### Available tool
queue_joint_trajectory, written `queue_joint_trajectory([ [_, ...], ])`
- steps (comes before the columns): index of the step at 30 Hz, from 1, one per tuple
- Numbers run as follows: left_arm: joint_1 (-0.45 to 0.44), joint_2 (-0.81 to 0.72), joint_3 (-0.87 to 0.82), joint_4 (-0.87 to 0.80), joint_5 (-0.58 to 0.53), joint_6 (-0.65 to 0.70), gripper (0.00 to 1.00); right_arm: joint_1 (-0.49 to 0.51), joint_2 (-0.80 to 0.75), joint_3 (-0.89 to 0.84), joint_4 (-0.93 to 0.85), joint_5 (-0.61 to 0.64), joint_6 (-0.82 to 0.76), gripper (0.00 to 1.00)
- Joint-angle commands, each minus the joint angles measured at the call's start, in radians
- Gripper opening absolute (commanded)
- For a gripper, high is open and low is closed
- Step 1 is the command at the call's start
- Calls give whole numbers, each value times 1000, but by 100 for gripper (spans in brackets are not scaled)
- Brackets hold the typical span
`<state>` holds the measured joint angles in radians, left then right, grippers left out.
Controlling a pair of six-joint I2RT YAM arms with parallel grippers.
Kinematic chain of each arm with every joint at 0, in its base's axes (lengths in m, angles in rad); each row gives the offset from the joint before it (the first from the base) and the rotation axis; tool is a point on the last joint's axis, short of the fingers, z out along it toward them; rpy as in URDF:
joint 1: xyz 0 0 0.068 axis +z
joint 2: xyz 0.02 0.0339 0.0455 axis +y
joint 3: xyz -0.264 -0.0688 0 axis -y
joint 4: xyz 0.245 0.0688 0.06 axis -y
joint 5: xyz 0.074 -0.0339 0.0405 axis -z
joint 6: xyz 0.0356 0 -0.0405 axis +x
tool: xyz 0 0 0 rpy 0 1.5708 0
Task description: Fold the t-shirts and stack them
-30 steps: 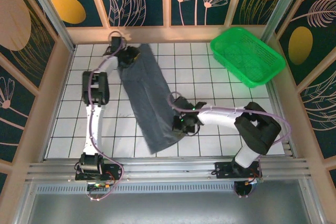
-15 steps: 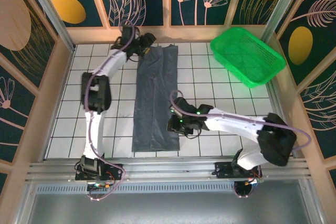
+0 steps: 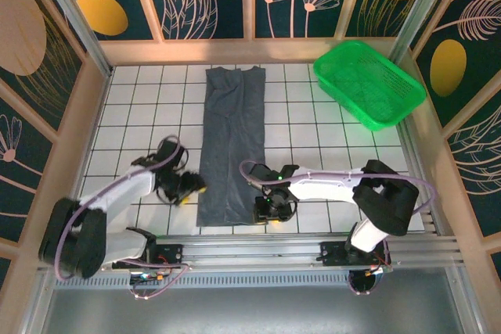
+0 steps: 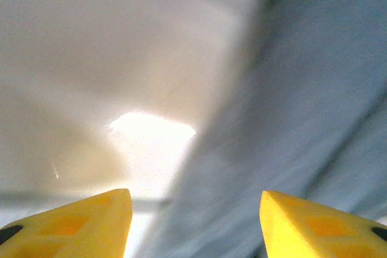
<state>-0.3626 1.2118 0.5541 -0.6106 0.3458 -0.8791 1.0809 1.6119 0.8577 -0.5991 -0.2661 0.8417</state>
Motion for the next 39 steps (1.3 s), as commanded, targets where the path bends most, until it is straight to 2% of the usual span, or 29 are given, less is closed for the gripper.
queue_joint_trajectory([
  [1, -17, -141, -68, -114, 111, 27, 61, 13, 61, 5, 85, -25, -12, 37],
  [5, -26, -198, -174, -50, 208, -12, 62, 10, 69, 5, 137, -25, 16, 22],
  [9, -45, -188, -202, 93, 243, -98, 62, 11, 78, 15, 156, -36, 23, 10],
  [14, -134, -94, -208, 223, 242, -152, 54, 11, 57, 12, 164, -39, 37, 0],
  [17, -157, -54, -216, 260, 221, -160, 39, 13, 41, 9, 165, -38, 49, 0],
  [19, -159, -48, -211, 270, 203, -160, 23, 13, 26, 5, 159, -33, 55, 0],
  [21, -159, -63, -195, 281, 196, -176, 15, 14, 4, 0, 154, -26, 62, 0],
  [25, -159, -96, -146, 275, 186, -201, 13, 11, -33, 11, 132, -9, 65, 0],
  [28, -159, -108, -126, 260, 184, -205, 0, 7, -50, 25, 117, -2, 65, 0],
  [32, -159, -136, -64, 215, 145, -221, 0, -10, -79, 78, 60, 48, 61, 0],
  [36, -148, -133, 64, 194, 70, -235, 0, -92, -106, 176, -1, 89, 34, 0],
  [39, -100, -86, 162, 215, 27, -227, 0, -177, -88, 265, -18, 102, -1, 0],
])
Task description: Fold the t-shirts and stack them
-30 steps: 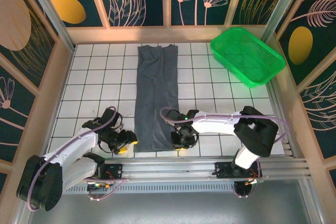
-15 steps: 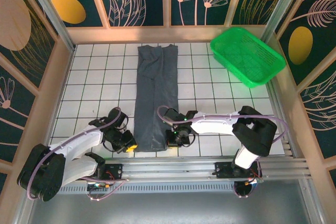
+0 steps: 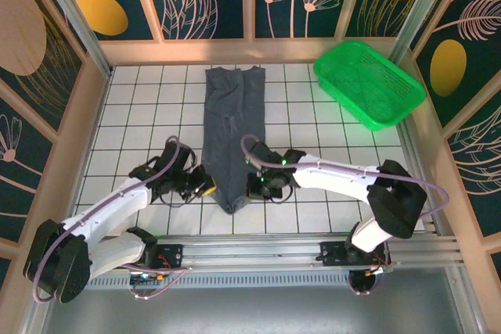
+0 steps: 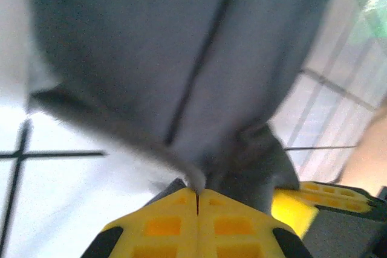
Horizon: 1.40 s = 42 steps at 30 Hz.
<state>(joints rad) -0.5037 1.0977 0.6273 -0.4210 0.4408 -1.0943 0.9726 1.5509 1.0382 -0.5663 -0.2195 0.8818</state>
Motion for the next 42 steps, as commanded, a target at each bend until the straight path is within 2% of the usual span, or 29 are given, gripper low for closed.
queue_joint_trajectory([
  [1, 68, 44, 110, 38, -75, -12, 0, -102, -9, 118, -50, 55, -57, 0],
  [6, 200, 202, 264, 149, -81, 5, 0, -261, 140, 325, -52, 68, -130, 0],
  [10, 255, 381, 404, 228, -61, 22, 0, -362, 286, 496, -36, 35, -174, 0],
  [17, 308, 702, 604, 285, -25, 70, 0, -461, 568, 779, -62, -39, -213, 0],
  [18, 315, 740, 631, 280, -24, 84, 0, -471, 599, 798, -52, -59, -216, 3],
  [19, 319, 772, 653, 271, -25, 94, 0, -479, 627, 816, -37, -82, -226, 17],
  [20, 322, 800, 679, 258, -30, 106, 5, -486, 647, 832, -27, -94, -241, 30],
  [21, 323, 813, 697, 251, -33, 116, 20, -490, 657, 849, -16, -102, -264, 43],
  [22, 323, 817, 709, 246, -37, 124, 34, -493, 657, 859, -6, -101, -285, 51],
  [23, 323, 813, 710, 240, -39, 133, 50, -498, 652, 869, -13, -87, -299, 57],
  [24, 322, 805, 706, 232, -42, 139, 60, -502, 644, 874, -27, -74, -305, 58],
  [25, 323, 786, 692, 222, -53, 153, 68, -506, 629, 867, -49, -55, -304, 59],
  [27, 323, 724, 631, 206, -76, 175, 71, -504, 561, 794, -51, -14, -300, 60],
  [30, 322, 584, 464, 222, -75, 151, 66, -470, 399, 569, 24, 40, -270, 62],
  [34, 309, 423, 160, 338, 16, 28, 55, -401, 234, 263, 121, 31, -162, 60],
  [38, 307, 389, 19, 430, 59, -53, 54, -343, 160, 93, 204, 24, -49, 59],
  [42, 290, 442, 5, 493, 87, -93, 55, -345, 174, 14, 299, -29, 47, 59],
])
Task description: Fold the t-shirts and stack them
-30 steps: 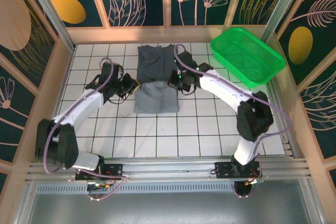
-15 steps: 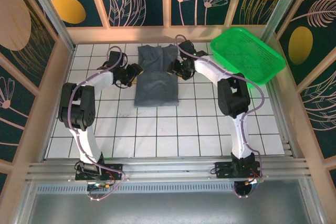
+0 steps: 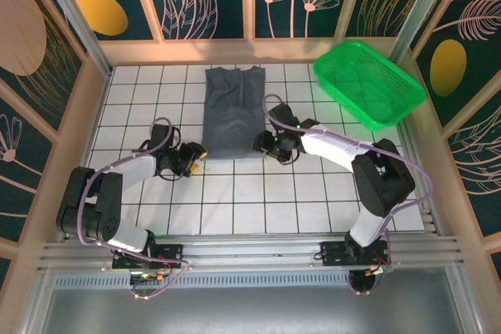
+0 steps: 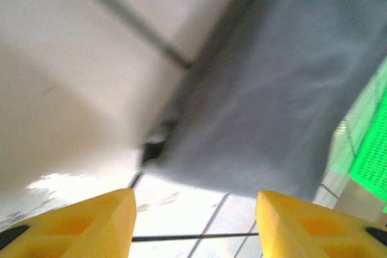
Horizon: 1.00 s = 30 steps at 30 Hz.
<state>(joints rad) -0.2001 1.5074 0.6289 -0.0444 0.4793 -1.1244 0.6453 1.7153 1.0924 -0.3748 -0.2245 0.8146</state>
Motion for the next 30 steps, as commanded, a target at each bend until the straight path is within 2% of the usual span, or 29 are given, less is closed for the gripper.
queue_joint_trajectory([
  [1, -20, 48, 11, 122, 49, -62, 55, -18, 28, -38, 110, -31, 124, 58],
  [7, -50, 149, 43, 182, 49, -72, 51, -25, 116, -14, 146, -43, 149, 54],
  [10, -63, 190, 73, 183, 45, -64, 46, -34, 156, 37, 147, -41, 141, 51],
  [13, -63, 200, 87, 186, 32, -59, 37, -36, 196, 84, 131, -35, 134, 46],
  [16, -64, 241, 114, 171, 17, -42, 22, -36, 236, 121, 116, -21, 126, 33],
  [19, -62, 249, 144, 135, -9, -16, 4, -39, 262, 152, 95, 7, 106, 11],
  [21, -63, 227, 156, 86, -43, 10, 1, -37, 254, 154, 78, 25, 91, 0],
  [25, -65, 145, 115, 50, -35, 36, 0, -12, 159, 68, 73, 52, 83, 0],
  [30, -96, 17, -13, 19, 14, 40, 0, 71, 38, -57, 51, 28, 88, 0],
])
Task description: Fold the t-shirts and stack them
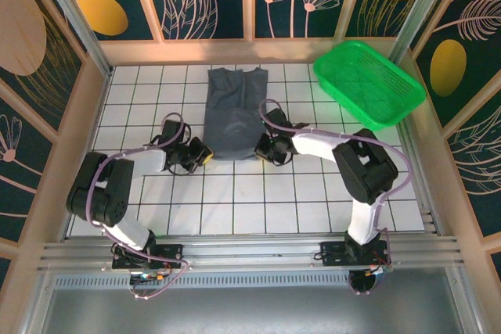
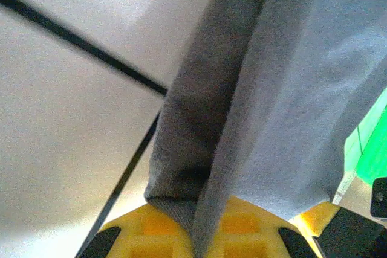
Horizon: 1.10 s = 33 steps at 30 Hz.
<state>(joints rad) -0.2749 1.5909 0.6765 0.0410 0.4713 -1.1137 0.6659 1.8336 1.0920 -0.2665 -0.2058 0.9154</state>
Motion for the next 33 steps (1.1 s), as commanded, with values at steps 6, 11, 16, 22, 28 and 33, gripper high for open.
queue_joint_trajectory([
  [6, -76, -378, -207, -200, 30, -36, 0, 198, -255, -189, -127, -44, 73, 0],
  [11, -79, -639, -187, -306, 37, -133, 0, 221, -415, -180, -223, -23, 149, 0],
  [16, -78, -630, -67, -288, 20, -199, 0, 161, -463, -35, -336, 27, 170, 0],
  [22, -70, -322, 275, -280, -19, -125, 0, -1, -360, 177, -385, 3, 110, 0],
  [28, -7, 54, 665, -326, -49, -19, 0, -202, -100, 446, -354, -81, 22, 0],
  [33, 31, 390, 939, -278, 2, -6, 7, -302, 206, 701, -375, -123, -18, 7],
])
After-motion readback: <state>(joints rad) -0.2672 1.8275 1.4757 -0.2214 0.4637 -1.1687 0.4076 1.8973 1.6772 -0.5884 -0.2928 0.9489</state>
